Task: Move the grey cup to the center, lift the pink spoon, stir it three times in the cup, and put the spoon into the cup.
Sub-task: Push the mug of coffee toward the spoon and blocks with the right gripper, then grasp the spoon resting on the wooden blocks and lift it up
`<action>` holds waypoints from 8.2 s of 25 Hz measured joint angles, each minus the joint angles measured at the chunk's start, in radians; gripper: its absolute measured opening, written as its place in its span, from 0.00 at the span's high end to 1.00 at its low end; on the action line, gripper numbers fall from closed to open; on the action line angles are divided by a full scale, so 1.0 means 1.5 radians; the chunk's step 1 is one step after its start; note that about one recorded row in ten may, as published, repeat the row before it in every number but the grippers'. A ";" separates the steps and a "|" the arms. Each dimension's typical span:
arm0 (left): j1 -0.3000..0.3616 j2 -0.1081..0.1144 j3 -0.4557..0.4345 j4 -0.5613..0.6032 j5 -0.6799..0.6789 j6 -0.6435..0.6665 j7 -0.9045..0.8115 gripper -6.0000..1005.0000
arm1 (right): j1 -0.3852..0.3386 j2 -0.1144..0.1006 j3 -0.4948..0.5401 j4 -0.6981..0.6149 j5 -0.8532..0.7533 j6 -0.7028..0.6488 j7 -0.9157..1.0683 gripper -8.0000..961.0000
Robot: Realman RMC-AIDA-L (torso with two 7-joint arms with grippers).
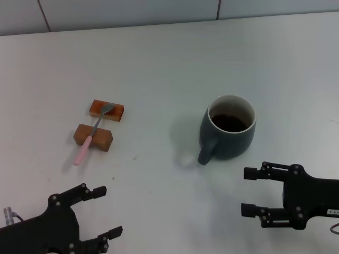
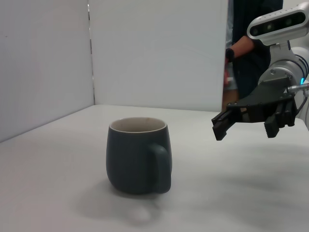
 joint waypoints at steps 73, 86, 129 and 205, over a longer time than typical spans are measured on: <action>-0.002 0.000 0.016 0.000 0.000 0.005 0.000 0.20 | 0.102 -0.005 0.069 0.571 0.477 0.387 -0.671 0.83; -0.001 0.001 0.011 -0.003 -0.013 0.005 0.002 0.20 | -0.006 -0.008 -0.088 0.102 0.211 0.057 -0.018 0.67; -0.082 0.004 -0.099 -0.436 -0.315 0.009 -0.360 0.20 | -0.051 -0.004 -0.092 0.109 0.200 0.068 -0.136 0.19; -0.182 -0.004 -0.099 -0.486 -0.313 -0.109 -0.424 0.21 | -0.044 -0.004 -0.100 0.110 0.196 0.089 -0.135 0.19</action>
